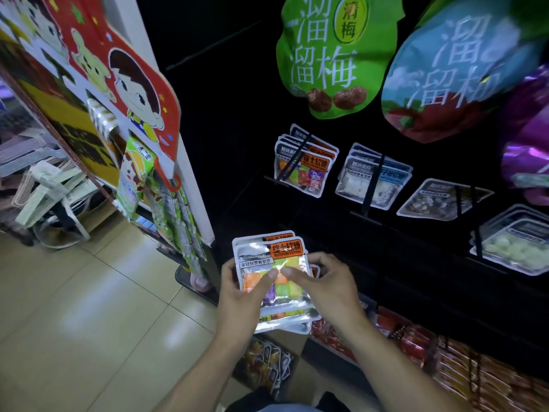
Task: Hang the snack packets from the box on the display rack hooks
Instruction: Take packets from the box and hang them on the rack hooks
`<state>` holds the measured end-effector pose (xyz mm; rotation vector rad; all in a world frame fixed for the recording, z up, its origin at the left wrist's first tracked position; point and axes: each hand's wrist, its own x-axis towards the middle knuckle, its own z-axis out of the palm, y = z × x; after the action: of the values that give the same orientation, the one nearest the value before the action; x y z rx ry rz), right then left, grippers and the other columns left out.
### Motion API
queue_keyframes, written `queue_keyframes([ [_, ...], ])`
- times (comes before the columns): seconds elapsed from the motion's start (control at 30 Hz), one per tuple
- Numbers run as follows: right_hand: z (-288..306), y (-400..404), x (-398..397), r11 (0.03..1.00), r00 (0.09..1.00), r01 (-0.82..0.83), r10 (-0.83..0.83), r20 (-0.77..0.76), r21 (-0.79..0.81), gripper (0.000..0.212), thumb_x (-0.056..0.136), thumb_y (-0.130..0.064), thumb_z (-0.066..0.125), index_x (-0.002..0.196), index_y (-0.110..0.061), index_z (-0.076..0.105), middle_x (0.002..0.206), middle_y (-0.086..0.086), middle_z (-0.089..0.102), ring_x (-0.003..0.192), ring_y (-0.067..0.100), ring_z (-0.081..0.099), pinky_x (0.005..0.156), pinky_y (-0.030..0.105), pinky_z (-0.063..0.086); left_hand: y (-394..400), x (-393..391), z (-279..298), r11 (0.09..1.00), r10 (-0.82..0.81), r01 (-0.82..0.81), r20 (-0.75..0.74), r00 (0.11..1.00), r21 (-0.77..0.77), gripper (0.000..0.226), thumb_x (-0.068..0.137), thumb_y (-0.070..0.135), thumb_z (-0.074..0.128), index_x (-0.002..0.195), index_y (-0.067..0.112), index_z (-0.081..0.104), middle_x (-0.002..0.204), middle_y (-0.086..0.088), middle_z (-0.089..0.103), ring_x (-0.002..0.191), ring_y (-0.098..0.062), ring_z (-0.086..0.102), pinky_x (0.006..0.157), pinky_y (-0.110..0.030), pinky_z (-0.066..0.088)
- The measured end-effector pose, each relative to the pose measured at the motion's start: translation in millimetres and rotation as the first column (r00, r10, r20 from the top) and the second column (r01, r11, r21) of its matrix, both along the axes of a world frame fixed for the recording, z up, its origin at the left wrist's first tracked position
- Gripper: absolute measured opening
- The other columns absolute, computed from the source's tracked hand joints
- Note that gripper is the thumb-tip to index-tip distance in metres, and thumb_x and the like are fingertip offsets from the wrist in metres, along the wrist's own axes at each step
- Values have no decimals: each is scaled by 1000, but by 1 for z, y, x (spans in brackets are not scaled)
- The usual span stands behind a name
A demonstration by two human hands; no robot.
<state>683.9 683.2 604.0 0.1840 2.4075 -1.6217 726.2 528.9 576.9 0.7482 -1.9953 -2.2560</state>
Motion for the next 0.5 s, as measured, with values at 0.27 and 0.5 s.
queue_keyframes([
  [0.27, -5, 18, -17, 944, 970, 240, -241, 23, -228, 13, 97, -30, 69, 101, -21, 61, 94, 0, 74, 81, 23, 68, 70, 31, 49, -10, 5, -8, 999, 39, -38, 42, 998, -4, 49, 81, 28, 83, 119, 29, 52, 92, 22, 75, 92, -17, 77, 73, -38, 65],
  [0.5, 29, -4, -54, 951, 985, 92, -129, -110, -295, 12, 98, -18, 69, 108, -24, 70, 101, -10, 77, 92, 3, 73, 75, 14, 50, -24, 21, -25, 993, 93, -83, 122, 988, -81, 40, 84, 28, 83, 111, 35, 54, 102, 9, 76, 95, -22, 76, 81, -47, 63],
])
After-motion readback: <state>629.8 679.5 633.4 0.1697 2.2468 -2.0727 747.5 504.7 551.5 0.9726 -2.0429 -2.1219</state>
